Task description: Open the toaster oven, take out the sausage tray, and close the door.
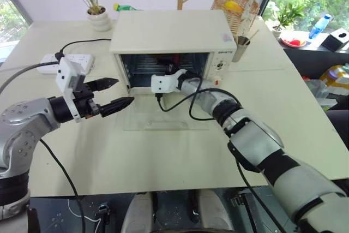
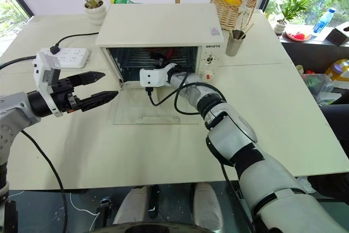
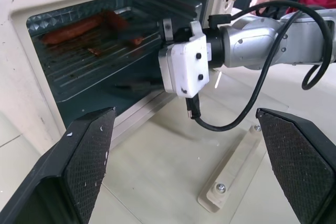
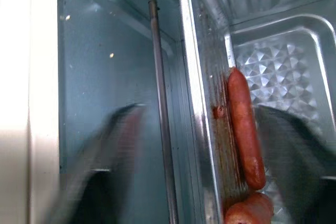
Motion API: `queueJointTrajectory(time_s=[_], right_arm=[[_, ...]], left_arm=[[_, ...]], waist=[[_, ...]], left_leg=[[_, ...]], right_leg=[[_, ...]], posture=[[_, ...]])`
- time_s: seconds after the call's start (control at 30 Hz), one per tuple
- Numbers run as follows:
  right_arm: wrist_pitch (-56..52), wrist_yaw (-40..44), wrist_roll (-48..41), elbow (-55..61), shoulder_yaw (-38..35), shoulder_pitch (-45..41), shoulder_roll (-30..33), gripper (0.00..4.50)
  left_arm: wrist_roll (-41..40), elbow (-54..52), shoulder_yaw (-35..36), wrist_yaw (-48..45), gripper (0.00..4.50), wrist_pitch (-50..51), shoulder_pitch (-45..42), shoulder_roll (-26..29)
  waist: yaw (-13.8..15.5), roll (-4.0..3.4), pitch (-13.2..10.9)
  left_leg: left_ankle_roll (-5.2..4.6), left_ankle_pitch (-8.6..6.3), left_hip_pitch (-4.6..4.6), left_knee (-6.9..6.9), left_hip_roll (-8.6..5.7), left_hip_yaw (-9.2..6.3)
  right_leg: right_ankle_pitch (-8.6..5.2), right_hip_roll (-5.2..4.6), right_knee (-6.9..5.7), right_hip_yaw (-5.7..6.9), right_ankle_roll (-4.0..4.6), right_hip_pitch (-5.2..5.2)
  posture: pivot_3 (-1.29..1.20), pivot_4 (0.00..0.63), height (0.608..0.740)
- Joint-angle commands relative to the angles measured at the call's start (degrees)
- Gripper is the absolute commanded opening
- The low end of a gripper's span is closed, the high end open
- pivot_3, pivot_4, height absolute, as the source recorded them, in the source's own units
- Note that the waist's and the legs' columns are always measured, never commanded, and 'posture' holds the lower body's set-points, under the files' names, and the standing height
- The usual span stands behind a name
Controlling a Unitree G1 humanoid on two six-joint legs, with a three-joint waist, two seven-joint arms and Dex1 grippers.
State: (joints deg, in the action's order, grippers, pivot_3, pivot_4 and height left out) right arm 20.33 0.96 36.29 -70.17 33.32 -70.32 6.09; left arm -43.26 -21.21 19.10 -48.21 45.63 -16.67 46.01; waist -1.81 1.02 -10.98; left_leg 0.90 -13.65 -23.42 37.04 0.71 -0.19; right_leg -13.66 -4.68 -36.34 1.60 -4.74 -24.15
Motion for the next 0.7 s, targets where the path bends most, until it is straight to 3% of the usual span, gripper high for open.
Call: queueJointTrajectory(time_s=[0.03,0.1,0.13,0.5,0.7], right_arm=[[0.0,-2.2,0.9,-0.8,-0.4,-3.0,0.2,1.14],[0.1,-2.3,1.1,-1.1,-0.6,-3.1,0.1,0.19],[0.2,-2.4,1.2,-1.1,-0.7,-3.1,0.1,0.03],[2.1,-2.0,1.5,3.0,-0.5,-0.5,1.1,0.03],[2.4,0.1,2.0,11.5,-0.2,4.9,3.5,0.03]], left_arm=[[-0.8,-1.5,0.5,0.2,4.5,-1.5,-1.3,0.4],[-0.7,-1.3,0.4,0.1,4.5,-1.6,-1.4,0.3],[-0.7,-1.2,0.3,0.1,4.5,-1.7,-1.5,0.3],[-0.3,0.6,-1.5,-0.2,4.5,-1.9,-3.8,-0.3],[0.7,3.6,-4.3,-1.5,4.5,-3.0,-6.9,-0.4]], waist=[[-0.1,0.0,0.0],[-0.3,0.0,0.0],[-0.4,0.04,0.0],[-0.4,0.03,0.0],[-0.3,0.07,0.0]], left_leg=[[0.0,0.0,0.0,0.0,0.0,0.0],[0.01,0.0,0.0,0.0,0.0,-0.01],[0.01,0.0,0.0,-0.01,0.0,-0.01],[0.01,0.0,-0.02,-0.03,0.0,-0.04],[0.01,0.0,-0.03,-0.03,-0.01,-0.04]], right_leg=[[0.0,0.0,0.0,0.0,0.0,0.0],[0.0,0.0,0.0,0.0,0.0,0.0],[0.0,0.0,-0.01,0.0,0.0,0.0],[0.0,0.01,0.0,0.01,0.0,-0.01],[0.0,0.0,0.01,0.01,0.0,0.0]], posture=[[0.0,0.15,0.74],[0.0,0.15,0.74],[0.0,0.15,0.74],[0.0,0.15,0.74],[0.0,0.15,0.74]])
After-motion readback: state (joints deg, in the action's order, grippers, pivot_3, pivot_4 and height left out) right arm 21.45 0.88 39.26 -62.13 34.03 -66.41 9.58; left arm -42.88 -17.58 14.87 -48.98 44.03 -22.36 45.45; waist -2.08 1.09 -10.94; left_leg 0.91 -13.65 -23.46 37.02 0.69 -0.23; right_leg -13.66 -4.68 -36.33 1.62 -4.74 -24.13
